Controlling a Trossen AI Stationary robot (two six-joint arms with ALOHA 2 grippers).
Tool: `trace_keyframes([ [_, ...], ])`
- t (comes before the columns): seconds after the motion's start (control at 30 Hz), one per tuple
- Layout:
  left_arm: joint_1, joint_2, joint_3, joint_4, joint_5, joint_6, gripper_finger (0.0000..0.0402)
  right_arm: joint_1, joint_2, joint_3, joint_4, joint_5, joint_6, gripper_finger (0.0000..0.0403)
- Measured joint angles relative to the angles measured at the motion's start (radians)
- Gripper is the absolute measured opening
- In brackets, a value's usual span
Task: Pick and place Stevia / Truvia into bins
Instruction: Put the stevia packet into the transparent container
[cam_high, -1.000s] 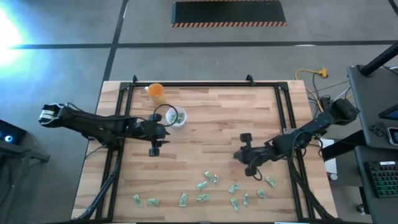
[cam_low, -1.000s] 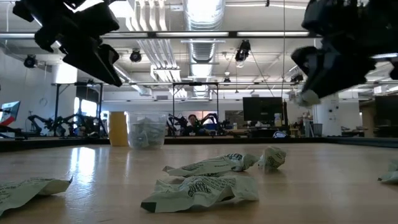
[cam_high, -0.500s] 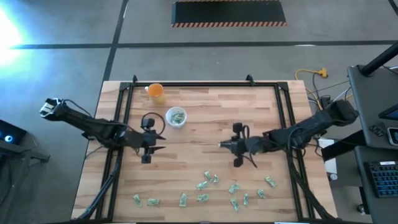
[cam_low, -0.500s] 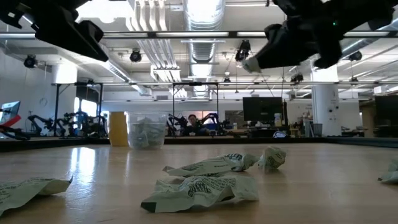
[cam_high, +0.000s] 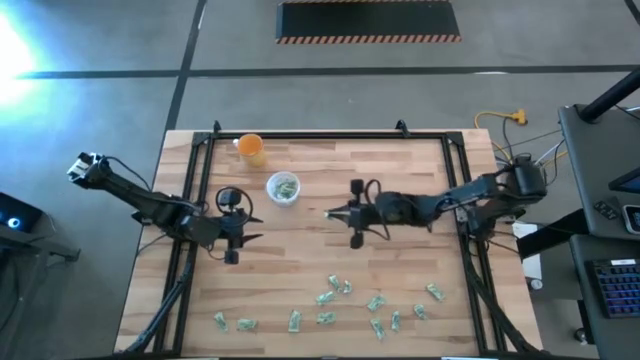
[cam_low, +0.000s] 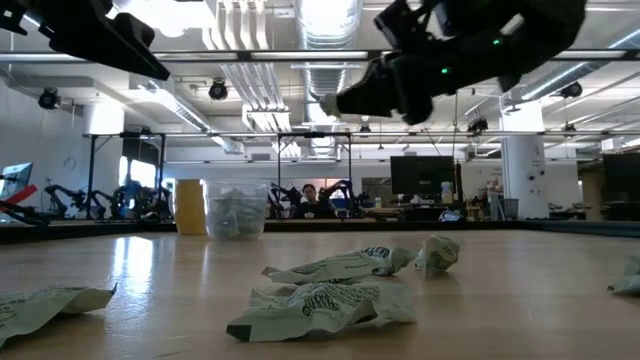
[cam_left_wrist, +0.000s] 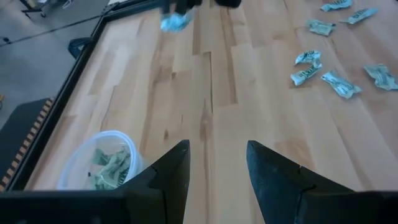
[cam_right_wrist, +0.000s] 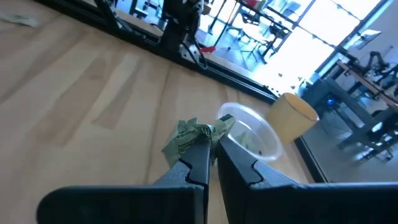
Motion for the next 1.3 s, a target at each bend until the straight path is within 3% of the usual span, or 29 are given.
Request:
trace_keyframes([
  [0.43,-0.007,0.000,-0.001,-0.021,0.001,0.002,0.0142,-0.138,0.323,0.376,-0.026,-0.164,0.009,0.0013],
  [0.8,-0.020,0.000,-0.001,-0.022,0.002,0.001,0.0142,-0.233,0.496,0.676,-0.313,-0.164,0.147,0.0013],
  [1.1,-0.023,0.000,-0.001,-0.022,0.002,0.001,0.0142,-0.259,0.539,0.746,-0.403,-0.162,0.213,0.0017],
  [1.3,-0.023,0.000,-0.001,-0.022,0.002,0.000,0.0142,-0.256,0.518,0.744,-0.425,-0.163,0.207,0.0069],
])
